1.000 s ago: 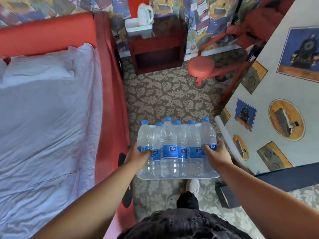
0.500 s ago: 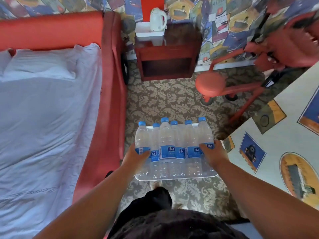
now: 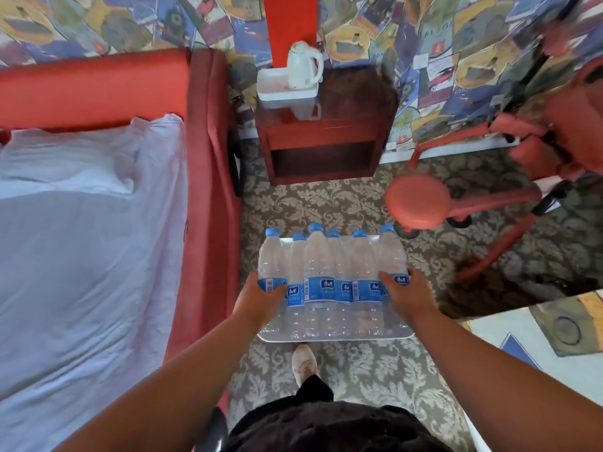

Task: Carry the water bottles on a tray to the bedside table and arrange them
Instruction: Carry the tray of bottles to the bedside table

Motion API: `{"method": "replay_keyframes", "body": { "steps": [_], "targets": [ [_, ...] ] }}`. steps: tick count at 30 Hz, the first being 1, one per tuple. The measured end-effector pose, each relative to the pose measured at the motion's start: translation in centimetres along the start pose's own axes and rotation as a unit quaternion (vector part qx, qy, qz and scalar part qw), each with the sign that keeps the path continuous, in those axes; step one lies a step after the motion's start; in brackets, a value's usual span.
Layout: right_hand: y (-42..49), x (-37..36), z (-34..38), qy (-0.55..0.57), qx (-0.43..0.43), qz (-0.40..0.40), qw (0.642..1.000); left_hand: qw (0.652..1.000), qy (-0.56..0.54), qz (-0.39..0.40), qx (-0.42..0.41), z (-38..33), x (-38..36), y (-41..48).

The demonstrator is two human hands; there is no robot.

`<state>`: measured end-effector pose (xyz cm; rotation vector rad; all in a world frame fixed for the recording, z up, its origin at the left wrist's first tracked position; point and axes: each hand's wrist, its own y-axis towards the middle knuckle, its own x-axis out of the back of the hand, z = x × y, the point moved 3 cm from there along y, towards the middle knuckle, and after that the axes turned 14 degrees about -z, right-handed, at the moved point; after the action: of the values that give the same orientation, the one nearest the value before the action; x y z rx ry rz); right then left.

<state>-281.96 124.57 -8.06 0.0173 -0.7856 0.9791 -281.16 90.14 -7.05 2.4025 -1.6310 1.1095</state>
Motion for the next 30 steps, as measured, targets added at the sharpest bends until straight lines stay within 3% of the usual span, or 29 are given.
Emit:
{"method": "replay_keyframes", "body": {
  "steps": [11, 30],
  "targets": [
    [11.0, -4.2, 9.8, -0.005, 0.001, -0.002, 1.0, 1.0, 0.008, 0.005, 0.0, -8.4, -3.0, 12.4],
    [41.8, -7.5, 24.8, -0.025, 0.009, 0.057, 0.998, 0.998, 0.032, -0.042, 0.023, -28.4, -18.2, 33.1]
  ]
}}
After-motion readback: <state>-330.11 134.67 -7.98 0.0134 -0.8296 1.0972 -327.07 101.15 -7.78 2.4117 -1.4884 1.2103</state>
